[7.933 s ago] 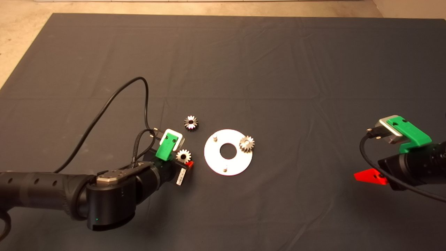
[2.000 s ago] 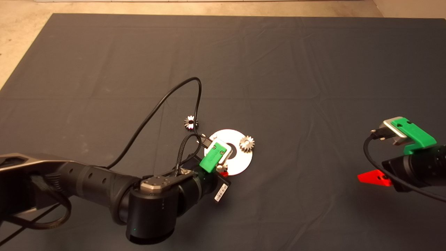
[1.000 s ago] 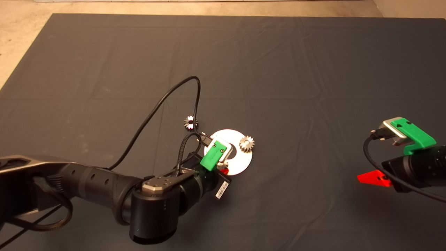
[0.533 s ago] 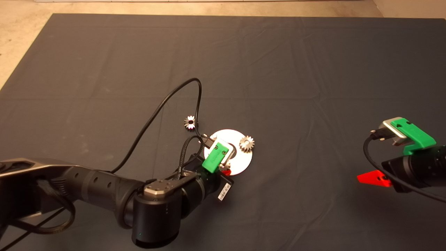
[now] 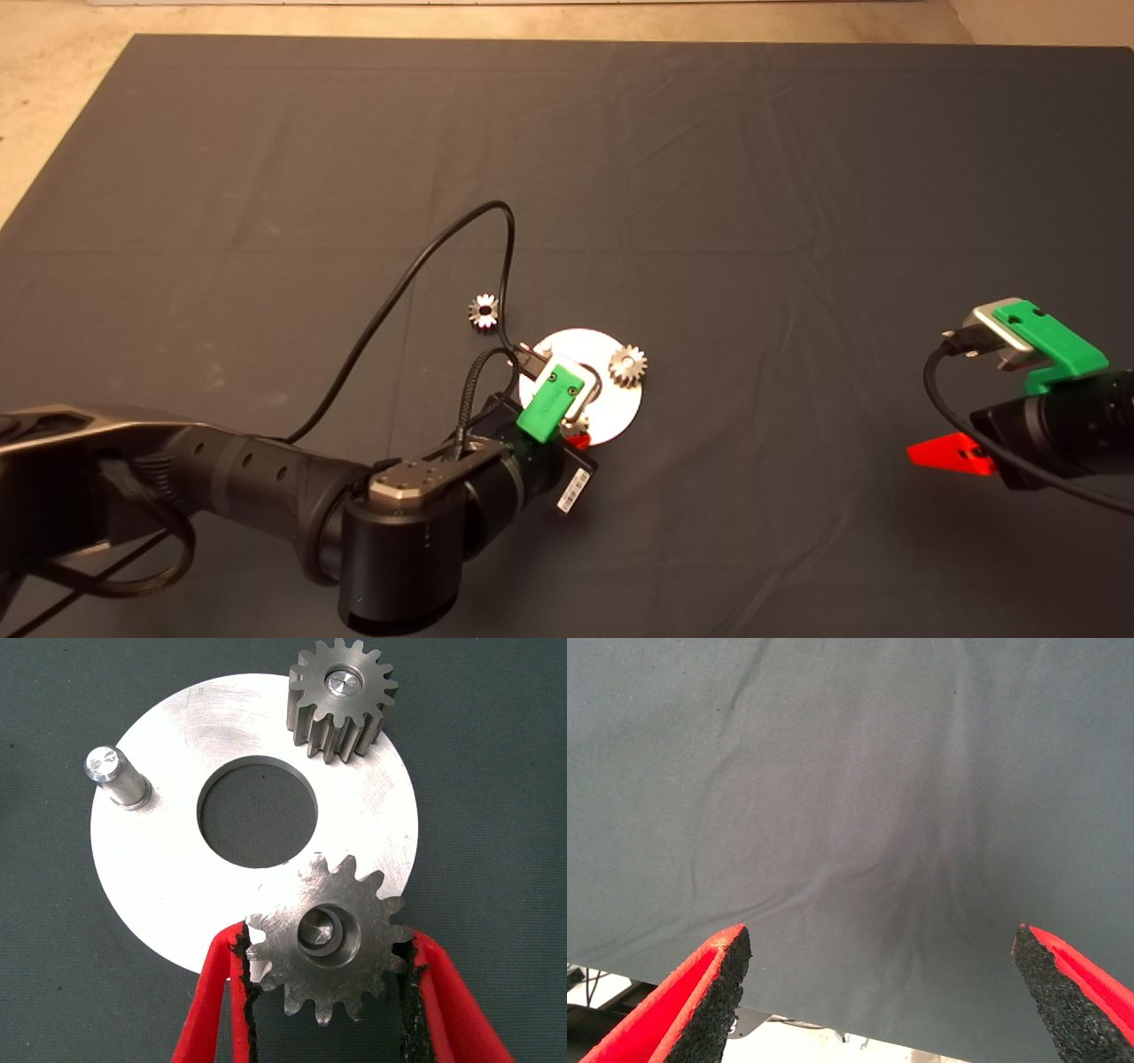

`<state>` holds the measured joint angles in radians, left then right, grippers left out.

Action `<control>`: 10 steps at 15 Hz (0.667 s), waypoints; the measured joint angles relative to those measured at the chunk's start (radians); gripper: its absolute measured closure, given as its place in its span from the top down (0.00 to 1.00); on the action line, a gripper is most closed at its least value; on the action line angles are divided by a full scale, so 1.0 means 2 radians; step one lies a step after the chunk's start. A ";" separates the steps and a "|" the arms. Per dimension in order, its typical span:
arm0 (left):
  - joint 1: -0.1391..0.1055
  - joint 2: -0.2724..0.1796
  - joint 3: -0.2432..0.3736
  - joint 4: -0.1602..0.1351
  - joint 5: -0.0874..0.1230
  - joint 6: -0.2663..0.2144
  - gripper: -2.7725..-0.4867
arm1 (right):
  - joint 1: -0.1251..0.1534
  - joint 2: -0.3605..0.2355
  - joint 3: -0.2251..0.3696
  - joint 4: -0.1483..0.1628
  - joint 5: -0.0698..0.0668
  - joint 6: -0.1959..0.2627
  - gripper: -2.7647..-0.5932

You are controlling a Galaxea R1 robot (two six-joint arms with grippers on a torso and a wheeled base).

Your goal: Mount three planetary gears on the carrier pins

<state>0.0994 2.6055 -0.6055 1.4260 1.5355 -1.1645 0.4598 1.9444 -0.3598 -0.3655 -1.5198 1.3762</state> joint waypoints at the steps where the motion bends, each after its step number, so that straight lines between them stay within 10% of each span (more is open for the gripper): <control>1: 0.000 0.001 -0.001 0.000 0.001 0.000 0.09 | 0.000 0.000 0.000 0.000 0.000 0.000 0.74; 10: 0.001 0.005 -0.007 0.002 0.002 0.000 0.09 | 0.000 0.000 0.000 0.000 0.001 0.000 0.74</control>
<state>0.1019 2.6155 -0.6200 1.4306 1.5394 -1.1643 0.4598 1.9440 -0.3598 -0.3655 -1.5184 1.3762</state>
